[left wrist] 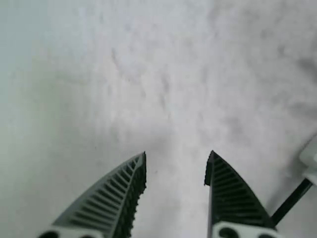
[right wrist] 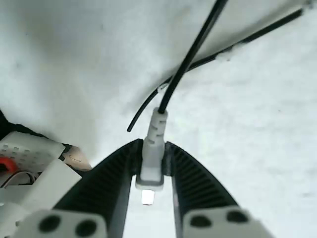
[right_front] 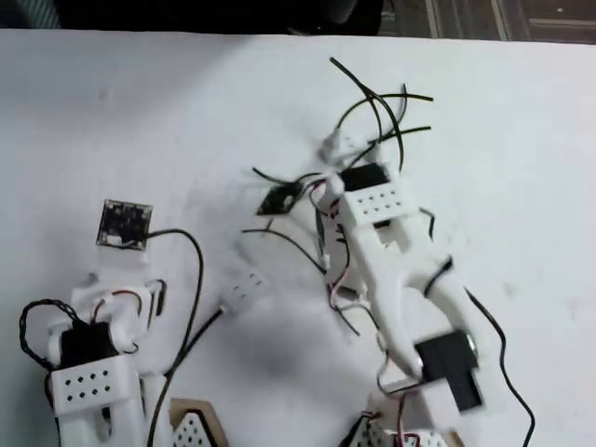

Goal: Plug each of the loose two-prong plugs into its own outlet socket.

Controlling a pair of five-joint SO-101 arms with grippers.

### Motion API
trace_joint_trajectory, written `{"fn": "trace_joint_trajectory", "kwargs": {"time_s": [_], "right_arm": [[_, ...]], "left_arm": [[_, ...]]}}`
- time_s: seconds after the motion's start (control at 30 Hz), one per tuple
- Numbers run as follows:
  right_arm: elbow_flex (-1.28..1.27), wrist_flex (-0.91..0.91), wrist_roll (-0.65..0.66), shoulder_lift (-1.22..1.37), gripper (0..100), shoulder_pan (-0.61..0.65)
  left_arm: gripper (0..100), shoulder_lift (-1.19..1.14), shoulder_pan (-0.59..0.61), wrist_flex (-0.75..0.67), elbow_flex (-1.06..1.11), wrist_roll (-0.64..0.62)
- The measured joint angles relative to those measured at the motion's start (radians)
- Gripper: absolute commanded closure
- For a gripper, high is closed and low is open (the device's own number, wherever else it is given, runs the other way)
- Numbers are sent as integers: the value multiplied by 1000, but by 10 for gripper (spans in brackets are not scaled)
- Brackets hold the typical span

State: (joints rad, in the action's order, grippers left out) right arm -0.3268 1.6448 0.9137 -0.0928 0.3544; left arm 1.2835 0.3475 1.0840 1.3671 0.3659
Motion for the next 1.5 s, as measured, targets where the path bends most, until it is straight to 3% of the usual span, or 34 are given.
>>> {"fn": "trace_joint_trajectory", "kwargs": {"time_s": [0.23, 0.53, 0.83, 1.07, 1.4, 1.5], "right_arm": [[5, 20, -140, -267, 981, 17], [5, 21, -394, -496, 981, 201], [-106, -97, -631, -698, 981, 497], [-278, -287, -709, -733, 981, 637], [-341, -413, -718, -735, 981, 647], [-341, -420, -718, -736, 981, 647]], "left_arm": [[793, 0, -8, -137, 0, -137], [793, 0, -14, -155, -71, -255], [793, 0, -259, -60, -218, -284], [793, 0, -442, 63, -345, -333], [793, 2, -566, 114, -391, -353], [793, 2, -569, 114, -391, -308]]}}
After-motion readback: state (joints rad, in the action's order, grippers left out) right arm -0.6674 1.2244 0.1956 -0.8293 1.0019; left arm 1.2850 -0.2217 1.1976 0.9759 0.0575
